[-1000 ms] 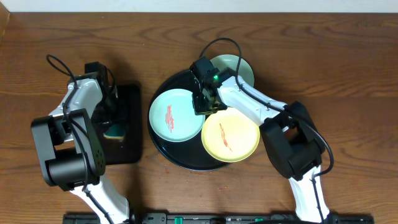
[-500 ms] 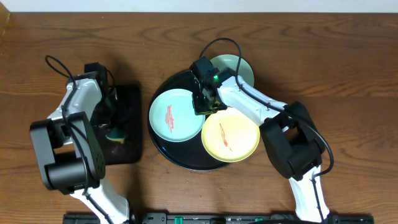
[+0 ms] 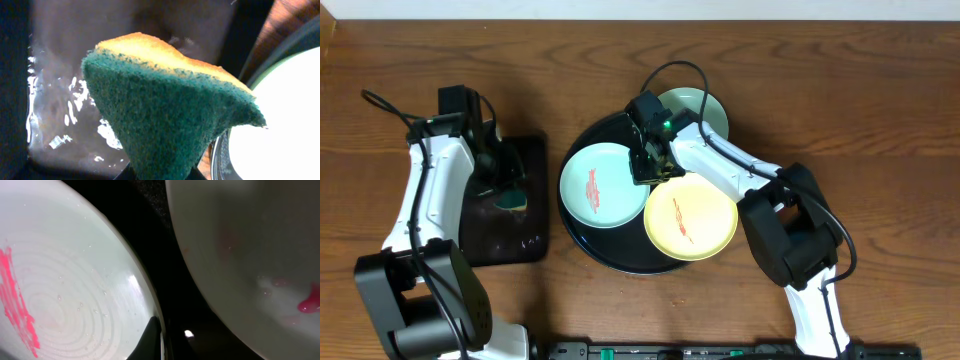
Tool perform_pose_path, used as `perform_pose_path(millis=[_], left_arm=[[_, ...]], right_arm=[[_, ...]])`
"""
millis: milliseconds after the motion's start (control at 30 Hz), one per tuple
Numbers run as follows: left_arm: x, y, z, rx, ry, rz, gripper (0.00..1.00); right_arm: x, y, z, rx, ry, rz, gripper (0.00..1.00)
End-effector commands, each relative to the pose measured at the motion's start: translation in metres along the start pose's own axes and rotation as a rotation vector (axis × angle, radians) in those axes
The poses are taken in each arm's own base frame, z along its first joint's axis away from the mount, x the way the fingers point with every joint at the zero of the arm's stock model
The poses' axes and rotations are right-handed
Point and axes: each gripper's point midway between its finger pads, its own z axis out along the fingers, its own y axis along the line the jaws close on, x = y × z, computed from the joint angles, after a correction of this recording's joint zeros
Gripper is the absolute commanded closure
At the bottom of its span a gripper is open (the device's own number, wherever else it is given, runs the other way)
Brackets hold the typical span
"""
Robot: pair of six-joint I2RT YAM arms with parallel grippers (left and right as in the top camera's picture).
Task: Clean dirty plates on tray and stack at the side
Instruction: 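Grasp the green-yellow sponge with the left gripper and lift it, then scrub the left green plate with the sponge while right gripper holds it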
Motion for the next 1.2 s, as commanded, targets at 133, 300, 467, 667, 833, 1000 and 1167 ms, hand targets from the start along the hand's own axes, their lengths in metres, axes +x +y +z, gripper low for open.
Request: perform_pose_path(millis=[133,300,467,667,833,1000,1167], left_arm=[[-0.011,0.011,-0.006,-0.069,-0.045,-0.063,0.93],[-0.011,0.010,-0.006,-0.068,-0.044,-0.059,0.93],[-0.008,-0.001,-0.005,-0.064,-0.042,-0.037,0.93],[-0.002,-0.037,-0.003,-0.044,-0.053,-0.016,0.93],[0.004,-0.082,0.001,0.015,-0.074,0.011,0.93],[0.012,-0.116,0.017,0.031,-0.068,0.070,0.93],[0.023,-0.133,0.050,0.010,-0.014,0.086,0.93]], right_arm=[[0.016,-0.008,0.029,0.047,0.063,-0.034,0.99],[0.015,-0.010,0.028,0.040,0.069,-0.025,0.99],[0.015,-0.011,0.028,0.040,0.068,-0.023,0.99],[0.014,-0.011,0.028,0.040,0.067,-0.021,0.99],[0.013,-0.014,0.027,0.033,0.070,-0.010,0.99],[0.012,-0.018,0.026,-0.007,0.090,0.010,0.99],[0.016,-0.020,0.028,-0.008,0.101,0.008,0.99]])
